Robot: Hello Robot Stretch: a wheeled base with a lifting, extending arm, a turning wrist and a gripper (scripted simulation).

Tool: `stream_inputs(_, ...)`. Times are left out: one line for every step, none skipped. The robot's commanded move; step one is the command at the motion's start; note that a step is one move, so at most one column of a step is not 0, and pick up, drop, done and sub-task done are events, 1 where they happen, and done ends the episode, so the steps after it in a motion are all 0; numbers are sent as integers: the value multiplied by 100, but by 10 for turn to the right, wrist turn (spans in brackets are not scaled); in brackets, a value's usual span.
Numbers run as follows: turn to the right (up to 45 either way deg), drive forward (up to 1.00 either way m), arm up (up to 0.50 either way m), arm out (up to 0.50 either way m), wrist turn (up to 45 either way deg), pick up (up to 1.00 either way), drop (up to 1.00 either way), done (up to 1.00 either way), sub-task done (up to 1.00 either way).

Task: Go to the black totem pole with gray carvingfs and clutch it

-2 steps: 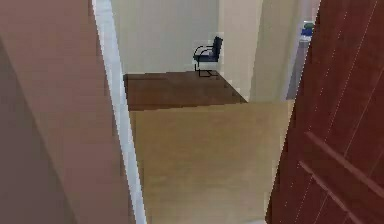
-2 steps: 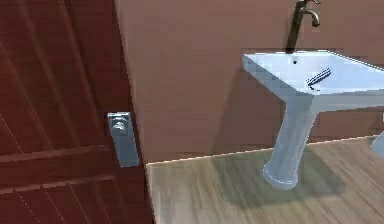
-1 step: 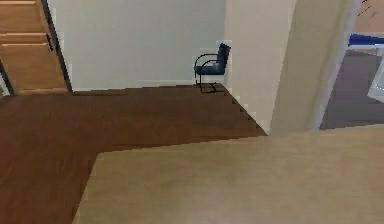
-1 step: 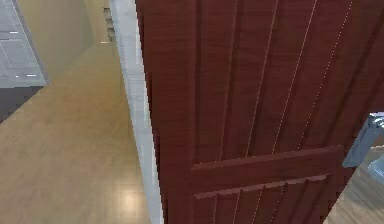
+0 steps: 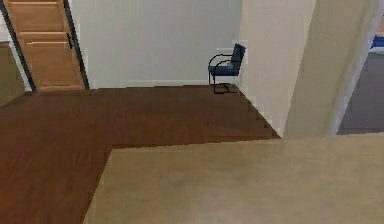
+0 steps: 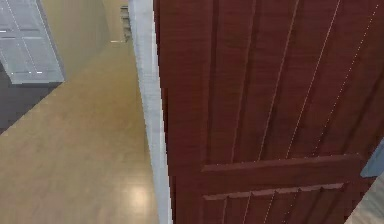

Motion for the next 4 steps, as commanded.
stream_inputs(0,25,0,0,0,0,0,0,0)
stream_inputs(450,0,0,0,0,0,0,0,0)
stream_inputs(150,0,0,0,0,0,0,0,0)
stream_inputs(0,100,0,0,0,0,0,0,0)
